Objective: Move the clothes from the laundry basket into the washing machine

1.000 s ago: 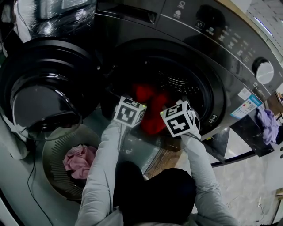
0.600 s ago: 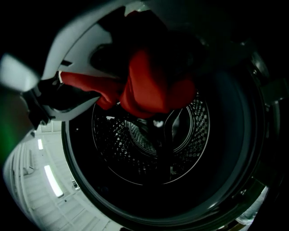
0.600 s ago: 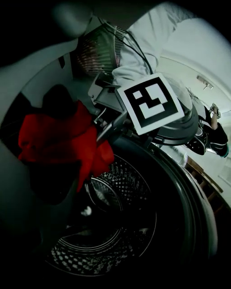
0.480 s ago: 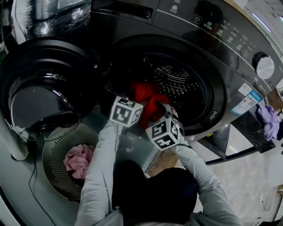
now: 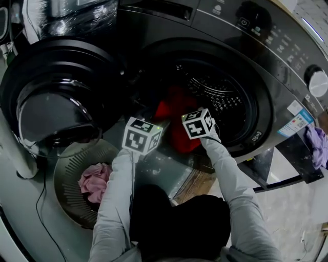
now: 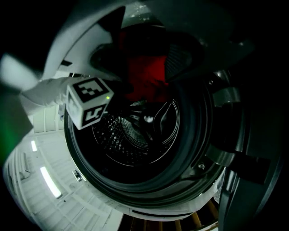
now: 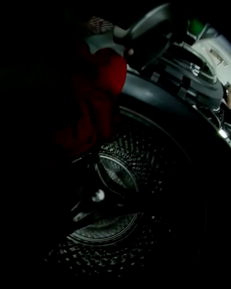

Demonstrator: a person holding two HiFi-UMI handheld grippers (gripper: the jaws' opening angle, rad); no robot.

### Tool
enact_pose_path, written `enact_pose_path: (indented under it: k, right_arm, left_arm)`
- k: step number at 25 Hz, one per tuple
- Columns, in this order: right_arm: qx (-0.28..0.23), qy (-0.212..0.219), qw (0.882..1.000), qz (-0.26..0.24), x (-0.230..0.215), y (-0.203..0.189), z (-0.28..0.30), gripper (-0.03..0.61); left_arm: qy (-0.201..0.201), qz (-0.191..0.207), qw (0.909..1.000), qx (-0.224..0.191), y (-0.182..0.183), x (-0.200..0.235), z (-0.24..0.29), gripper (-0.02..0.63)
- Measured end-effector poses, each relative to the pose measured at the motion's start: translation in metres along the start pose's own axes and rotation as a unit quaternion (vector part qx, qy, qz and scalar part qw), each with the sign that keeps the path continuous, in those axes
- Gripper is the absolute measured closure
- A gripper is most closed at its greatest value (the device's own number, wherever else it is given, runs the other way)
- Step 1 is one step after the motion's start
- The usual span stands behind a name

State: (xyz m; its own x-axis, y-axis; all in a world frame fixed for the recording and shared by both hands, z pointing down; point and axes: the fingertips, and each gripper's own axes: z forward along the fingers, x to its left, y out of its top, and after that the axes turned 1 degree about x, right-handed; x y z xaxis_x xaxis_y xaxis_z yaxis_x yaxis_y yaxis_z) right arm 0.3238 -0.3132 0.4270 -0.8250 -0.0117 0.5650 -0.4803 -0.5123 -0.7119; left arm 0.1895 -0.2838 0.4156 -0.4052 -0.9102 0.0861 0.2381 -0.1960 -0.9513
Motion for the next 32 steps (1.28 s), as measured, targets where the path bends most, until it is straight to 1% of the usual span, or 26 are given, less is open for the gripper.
enact_pose_path:
  k: [2,3,5,7,12,14,15,16,18,20,21,23,27,29,32]
  right_arm:
    - [0.031,-0.028,0.999,0.029,-0.025,-0.013,0.009,0.308]
    - [0.035,-0.045,0.998,0.032,-0.036,-0.013,0.009,0.308]
    - [0.018,-0.069,0.997,0.035,-0.050,-0.007,0.000,0.308]
    - [-0.010,-0.073,0.996,0.044,-0.053,0.003,-0.013,0.307]
    - [-0.071,-0.065,0.995,0.035,-0.049,0.027,-0.047,0.307]
    - [-0.088,-0.066,0.994,0.013,-0.043,0.036,-0.058,0.307]
    - [-0.087,-0.066,0.994,-0.004,-0.040,0.040,-0.062,0.307]
    - [-0.076,-0.061,0.995,-0.021,-0.036,0.042,-0.064,0.307]
    - [-0.030,-0.038,0.998,-0.039,-0.031,0.038,-0.063,0.307]
    - [0.017,-0.002,0.999,-0.030,-0.026,0.030,-0.066,0.307]
    - [0.028,0.017,0.999,-0.022,-0.022,0.028,-0.072,0.307]
    - [0.025,0.053,0.998,-0.010,-0.009,0.028,-0.089,0.307]
    - [0.004,0.119,0.993,-0.017,0.032,0.018,-0.118,0.307]
    - [0.000,0.139,0.990,-0.031,0.053,0.005,-0.124,0.307]
    - [0.010,0.168,0.984,-0.049,0.082,-0.022,-0.127,0.307]
  left_arm:
    - [0.002,0.000,1.0000,0.003,-0.006,0.000,-0.003,0.357]
    - [0.003,0.000,1.0000,0.004,-0.008,0.000,-0.004,0.357]
    - [0.004,-0.001,1.0000,0.003,-0.010,0.001,-0.007,0.357]
    - [0.007,0.000,1.0000,0.000,-0.009,0.002,-0.010,0.357]
    - [0.010,0.010,0.9999,-0.010,-0.002,-0.003,-0.016,0.357]
    - [0.010,0.012,0.9998,-0.012,-0.002,-0.006,-0.019,0.357]
    - [0.009,0.014,0.9998,-0.012,-0.002,-0.008,-0.020,0.357]
    - [0.008,0.015,0.9998,-0.012,-0.002,-0.010,-0.021,0.357]
    - [0.006,0.018,0.9997,-0.013,-0.002,-0.013,-0.024,0.357]
    - [0.005,0.019,0.9997,-0.017,-0.001,-0.016,-0.027,0.357]
    - [0.005,0.019,0.9996,-0.019,0.000,-0.018,-0.029,0.357]
    - [0.003,0.018,0.9995,-0.024,0.002,-0.021,-0.033,0.357]
    - [0.001,0.023,0.9993,-0.029,0.002,-0.030,-0.040,0.357]
    - [0.001,0.027,0.9992,-0.028,0.000,-0.033,-0.044,0.357]
    - [0.004,0.032,0.9992,-0.024,-0.006,-0.037,-0.051,0.357]
